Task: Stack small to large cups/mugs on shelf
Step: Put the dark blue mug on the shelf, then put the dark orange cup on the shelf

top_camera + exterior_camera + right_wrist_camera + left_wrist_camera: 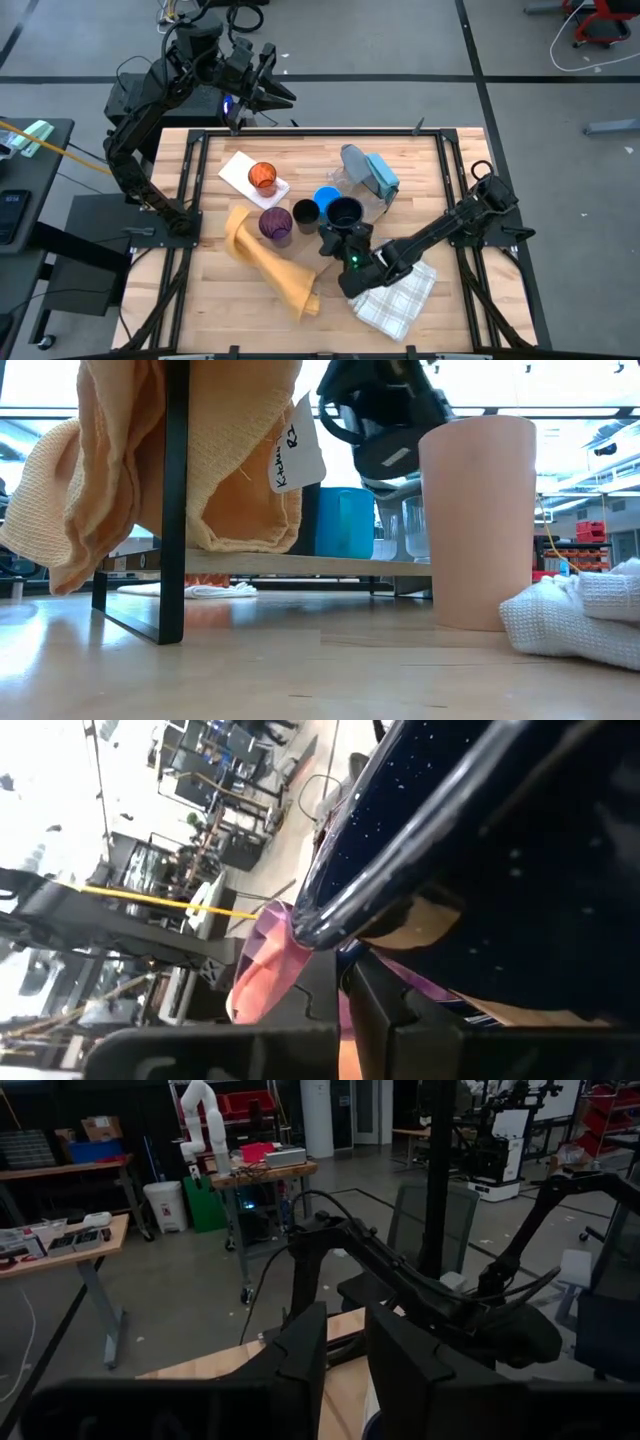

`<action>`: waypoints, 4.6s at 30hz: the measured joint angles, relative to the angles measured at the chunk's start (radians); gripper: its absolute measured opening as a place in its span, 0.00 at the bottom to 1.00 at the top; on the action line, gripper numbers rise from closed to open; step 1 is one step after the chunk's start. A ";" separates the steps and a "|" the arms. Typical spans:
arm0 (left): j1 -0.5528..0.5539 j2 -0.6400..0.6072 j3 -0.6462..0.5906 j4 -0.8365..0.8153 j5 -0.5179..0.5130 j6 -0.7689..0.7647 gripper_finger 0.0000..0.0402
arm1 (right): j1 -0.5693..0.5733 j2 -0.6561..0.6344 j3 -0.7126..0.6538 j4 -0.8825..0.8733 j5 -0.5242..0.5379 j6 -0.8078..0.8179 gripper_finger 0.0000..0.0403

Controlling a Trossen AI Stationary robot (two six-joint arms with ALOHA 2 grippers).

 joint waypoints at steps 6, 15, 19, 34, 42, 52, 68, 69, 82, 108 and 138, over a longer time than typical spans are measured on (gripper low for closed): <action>0.000 0.000 0.000 0.000 0.000 0.000 0.19 | -0.046 0.000 0.000 0.062 -0.085 -0.133 0.02; 0.000 0.000 0.000 0.000 0.000 0.005 0.21 | -0.035 0.016 -0.001 0.001 -0.064 -0.085 0.02; 0.000 0.000 0.000 0.000 0.000 0.014 0.20 | -0.034 0.027 -0.001 0.002 -0.057 -0.078 0.02; 0.000 0.000 0.000 0.000 0.000 0.026 0.20 | -0.013 0.052 -0.074 0.054 -0.034 0.019 0.02; 0.000 0.000 0.000 0.001 0.000 0.027 0.19 | -0.004 0.049 -0.075 0.056 -0.033 0.022 0.02; 0.000 0.000 0.000 0.002 0.000 0.028 0.19 | 0.004 0.049 -0.075 0.039 -0.044 0.020 0.02; 0.000 0.000 0.000 0.002 0.000 0.026 0.19 | 0.023 0.054 -0.076 0.015 0.056 -0.004 0.02; 0.000 0.000 0.000 0.002 0.000 0.026 0.19 | 0.023 0.054 -0.076 0.015 0.055 -0.004 0.02; 0.000 0.000 0.000 0.011 0.000 0.026 0.19 | 0.037 0.140 -0.076 0.087 0.110 0.060 0.02; 0.000 0.000 0.000 0.010 0.000 0.026 0.19 | 0.030 0.159 -0.076 0.102 0.035 0.076 0.07; 0.000 0.000 0.000 0.010 0.000 0.026 0.20 | 0.044 0.155 -0.076 0.107 -0.013 0.072 0.20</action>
